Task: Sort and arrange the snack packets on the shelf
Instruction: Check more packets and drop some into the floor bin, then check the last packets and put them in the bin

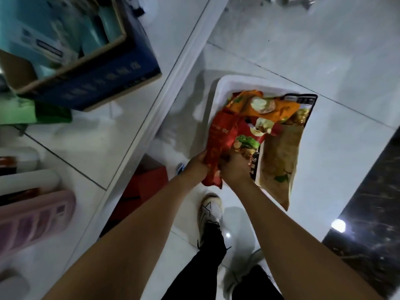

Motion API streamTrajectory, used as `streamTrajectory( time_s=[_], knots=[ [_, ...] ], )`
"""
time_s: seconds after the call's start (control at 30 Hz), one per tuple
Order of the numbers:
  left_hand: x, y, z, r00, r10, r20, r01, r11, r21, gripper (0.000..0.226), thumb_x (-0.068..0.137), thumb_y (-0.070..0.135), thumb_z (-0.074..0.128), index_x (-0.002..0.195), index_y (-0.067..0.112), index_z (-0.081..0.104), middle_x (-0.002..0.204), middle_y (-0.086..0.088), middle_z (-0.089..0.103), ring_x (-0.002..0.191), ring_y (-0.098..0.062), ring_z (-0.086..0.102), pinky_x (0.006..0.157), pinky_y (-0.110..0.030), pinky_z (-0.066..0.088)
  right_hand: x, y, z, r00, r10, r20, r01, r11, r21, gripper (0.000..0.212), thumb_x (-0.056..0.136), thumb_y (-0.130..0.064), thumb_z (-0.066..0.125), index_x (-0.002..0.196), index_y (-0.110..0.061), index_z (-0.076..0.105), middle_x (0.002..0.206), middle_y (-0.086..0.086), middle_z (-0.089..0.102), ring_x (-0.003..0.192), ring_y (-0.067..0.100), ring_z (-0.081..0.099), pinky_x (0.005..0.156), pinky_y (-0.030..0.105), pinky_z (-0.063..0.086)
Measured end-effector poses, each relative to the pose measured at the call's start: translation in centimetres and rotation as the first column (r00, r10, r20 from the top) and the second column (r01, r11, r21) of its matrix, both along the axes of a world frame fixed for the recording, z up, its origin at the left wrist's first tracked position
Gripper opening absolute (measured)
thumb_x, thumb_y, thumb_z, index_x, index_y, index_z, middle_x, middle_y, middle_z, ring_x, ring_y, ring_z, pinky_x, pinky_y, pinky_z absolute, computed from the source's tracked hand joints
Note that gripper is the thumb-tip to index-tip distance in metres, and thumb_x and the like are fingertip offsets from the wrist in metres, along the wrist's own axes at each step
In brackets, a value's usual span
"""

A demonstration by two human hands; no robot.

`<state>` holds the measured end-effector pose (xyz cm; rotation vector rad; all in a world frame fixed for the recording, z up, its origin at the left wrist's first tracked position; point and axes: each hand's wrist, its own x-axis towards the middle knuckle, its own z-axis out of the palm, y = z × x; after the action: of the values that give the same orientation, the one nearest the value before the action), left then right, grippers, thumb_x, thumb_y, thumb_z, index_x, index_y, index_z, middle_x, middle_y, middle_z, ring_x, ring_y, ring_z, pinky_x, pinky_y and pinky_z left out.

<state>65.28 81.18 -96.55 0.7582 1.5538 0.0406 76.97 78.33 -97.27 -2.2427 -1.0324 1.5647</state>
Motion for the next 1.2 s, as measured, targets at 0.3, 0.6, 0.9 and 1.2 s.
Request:
streamTrajectory(
  time_s=[0.3, 0.6, 0.9, 1.2],
  knots=[
    [1.6, -0.6, 5.3, 0.963, -0.229, -0.143, 0.241, 0.968, 0.075, 0.038, 0.103, 0.012, 0.040, 0.141, 0.011, 0.044, 0.126, -0.008, 0.059, 0.109, -0.026, 0.062, 0.073, -0.009, 0.049, 2.5, -0.5, 5.9, 0.995, 0.083, 0.057, -0.086, 0.995, 0.052, 0.028, 0.096, -0.009, 0.045, 0.117, -0.005, 0.063, 0.108, 0.019, 0.067, 0.098, 0.038, 0.063, 0.074, 0.032, 0.047],
    [8.7, 0.3, 21.2, 0.763, -0.535, -0.362, 0.640, 0.705, 0.306, 0.030, 0.098, 0.012, 0.043, 0.126, 0.007, 0.053, 0.116, -0.018, 0.065, 0.104, -0.036, 0.064, 0.088, -0.043, 0.054, 9.4, -0.1, 21.3, 0.909, 0.202, 0.365, -0.290, 0.934, 0.207, 0.028, 0.092, -0.008, 0.047, 0.114, -0.010, 0.063, 0.111, 0.013, 0.065, 0.101, 0.034, 0.062, 0.076, 0.032, 0.046],
    [18.8, 6.8, 53.6, 0.584, -0.567, -0.582, 0.798, 0.270, 0.538, 0.052, 0.097, 0.011, 0.041, 0.148, 0.016, 0.034, 0.149, -0.008, 0.041, 0.134, -0.027, 0.043, 0.111, -0.036, 0.035, 23.3, 4.9, 52.8, 0.638, 0.206, 0.742, -0.586, 0.754, 0.295, 0.037, 0.087, -0.002, 0.050, 0.121, -0.011, 0.062, 0.119, 0.011, 0.061, 0.111, 0.032, 0.054, 0.091, 0.037, 0.041],
    [21.1, 13.7, 87.5, 0.640, -0.144, -0.755, 0.743, -0.135, 0.655, 0.059, 0.089, 0.012, 0.055, 0.145, 0.012, 0.036, 0.138, -0.017, 0.047, 0.127, -0.033, 0.044, 0.099, -0.039, 0.042, 26.1, 12.7, 86.0, 0.647, -0.150, 0.747, -0.589, 0.524, 0.615, 0.025, 0.090, -0.005, 0.051, 0.112, -0.007, 0.064, 0.118, 0.014, 0.061, 0.108, 0.035, 0.056, 0.092, 0.038, 0.044]
  ],
)
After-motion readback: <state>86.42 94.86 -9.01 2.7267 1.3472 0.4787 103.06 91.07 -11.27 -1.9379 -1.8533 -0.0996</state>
